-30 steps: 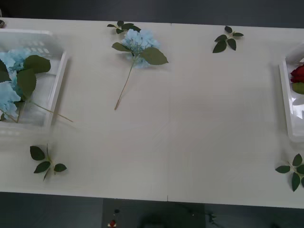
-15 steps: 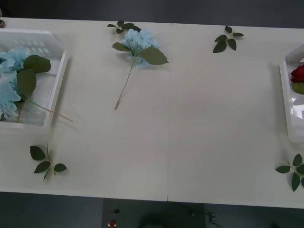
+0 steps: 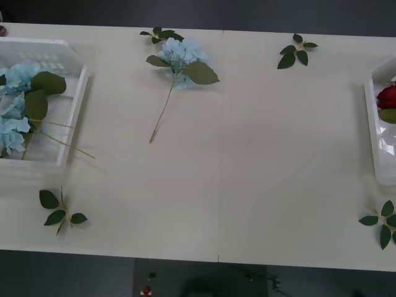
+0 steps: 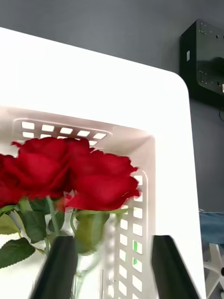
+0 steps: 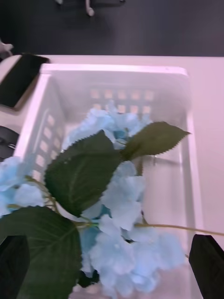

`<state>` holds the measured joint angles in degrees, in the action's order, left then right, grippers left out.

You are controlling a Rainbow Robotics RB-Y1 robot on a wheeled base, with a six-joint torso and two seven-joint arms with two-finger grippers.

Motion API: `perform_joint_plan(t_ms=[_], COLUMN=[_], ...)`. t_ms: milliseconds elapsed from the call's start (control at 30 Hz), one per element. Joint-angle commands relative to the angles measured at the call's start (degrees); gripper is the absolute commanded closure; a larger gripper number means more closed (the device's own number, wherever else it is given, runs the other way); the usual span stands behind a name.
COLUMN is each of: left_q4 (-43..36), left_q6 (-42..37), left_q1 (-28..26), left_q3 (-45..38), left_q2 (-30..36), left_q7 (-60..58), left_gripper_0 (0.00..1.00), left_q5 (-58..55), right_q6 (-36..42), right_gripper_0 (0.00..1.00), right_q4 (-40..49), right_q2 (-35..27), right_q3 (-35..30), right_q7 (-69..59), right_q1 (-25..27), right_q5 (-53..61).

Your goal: Put the red flowers into the right box and the blue flowers into the left box

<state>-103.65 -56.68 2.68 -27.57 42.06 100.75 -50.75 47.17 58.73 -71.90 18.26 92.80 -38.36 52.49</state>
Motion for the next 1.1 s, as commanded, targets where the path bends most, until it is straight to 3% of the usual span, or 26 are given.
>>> perform_joint_plan(t_ms=[33,300,633,833,1100], left_q4=[-5.59,-3.31,7.77,12.69,22.71], left_q6=[-7.3,-8.71,-14.77,-13.02,-5.46], left_q1=[1.98,12.62,29.49,34.15,37.31], left_q3=[1.82,10.7,20.89,27.57,35.66], left_q2=[0.92,-1.1,-11.65,-17.1,-24.57], left_q7=[3.58,3.58,2.52,1.91,0.77], left_gripper_0=[0.0,0.0,0.0,0.0,0.0], left_q5=[-4.18,-4.36,10.76,20.78,31.33], right_q6=[-0.5,-0.85,5.21,8.64,8.29], right_gripper_0=[0.0,0.0,0.0,0.0,0.0], right_q4=[0.33,0.68,9.21,26.7,51.4], right_q2=[-0.52,-0.52,-0.61,-0.78,-0.78], right_q3=[0.02,0.02,0.02,-6.57,-21.16], right_q7=[-0.52,-0.69,-8.78,-20.56,-24.25], right_q1=[-1.37,-1.37,0.04,9.88,29.57], right_q5=[0.33,2.18,9.39,2.53,6.4])
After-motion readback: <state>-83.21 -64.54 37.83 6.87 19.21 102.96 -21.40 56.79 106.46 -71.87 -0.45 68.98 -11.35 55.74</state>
